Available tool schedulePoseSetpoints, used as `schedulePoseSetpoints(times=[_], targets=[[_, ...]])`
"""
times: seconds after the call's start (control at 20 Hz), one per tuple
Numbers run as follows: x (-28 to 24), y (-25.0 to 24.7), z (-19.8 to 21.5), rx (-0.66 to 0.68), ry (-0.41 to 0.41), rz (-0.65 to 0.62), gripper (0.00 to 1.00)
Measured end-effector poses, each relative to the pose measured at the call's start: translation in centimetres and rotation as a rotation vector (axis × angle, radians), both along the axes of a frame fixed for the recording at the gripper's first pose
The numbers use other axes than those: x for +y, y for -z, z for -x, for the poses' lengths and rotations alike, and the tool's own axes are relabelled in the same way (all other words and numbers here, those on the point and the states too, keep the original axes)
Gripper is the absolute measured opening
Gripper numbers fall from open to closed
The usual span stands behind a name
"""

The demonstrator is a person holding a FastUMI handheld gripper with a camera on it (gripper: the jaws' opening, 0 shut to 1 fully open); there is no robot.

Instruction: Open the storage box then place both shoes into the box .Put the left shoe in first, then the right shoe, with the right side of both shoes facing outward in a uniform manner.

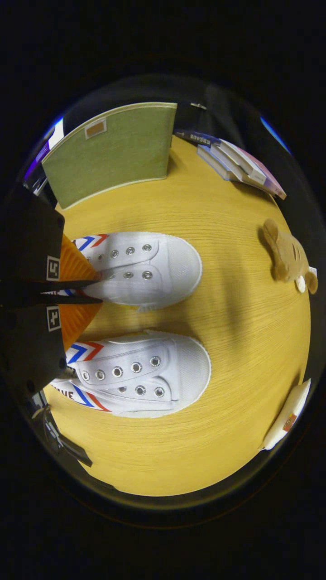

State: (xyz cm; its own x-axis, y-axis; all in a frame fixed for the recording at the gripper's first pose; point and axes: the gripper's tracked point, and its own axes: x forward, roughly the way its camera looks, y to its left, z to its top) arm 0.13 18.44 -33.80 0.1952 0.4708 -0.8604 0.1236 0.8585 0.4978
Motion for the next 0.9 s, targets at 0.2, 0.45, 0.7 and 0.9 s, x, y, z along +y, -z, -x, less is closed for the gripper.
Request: schedulePoseSetpoints(times=[0.2,0.45,0.7,0.9], targets=[[-0.1,-3.3,0.6,-0.039,0.005,-0.047,0.05],[1.4,-10.5,1.2,-0.122,-0.013,-0.113,0.05],[6.6,-20.3,0.8,-0.201,-0.031,-0.216,0.05],[13.4,-25.1,1.2,-0.206,-0.082,-0.27,0.05]])
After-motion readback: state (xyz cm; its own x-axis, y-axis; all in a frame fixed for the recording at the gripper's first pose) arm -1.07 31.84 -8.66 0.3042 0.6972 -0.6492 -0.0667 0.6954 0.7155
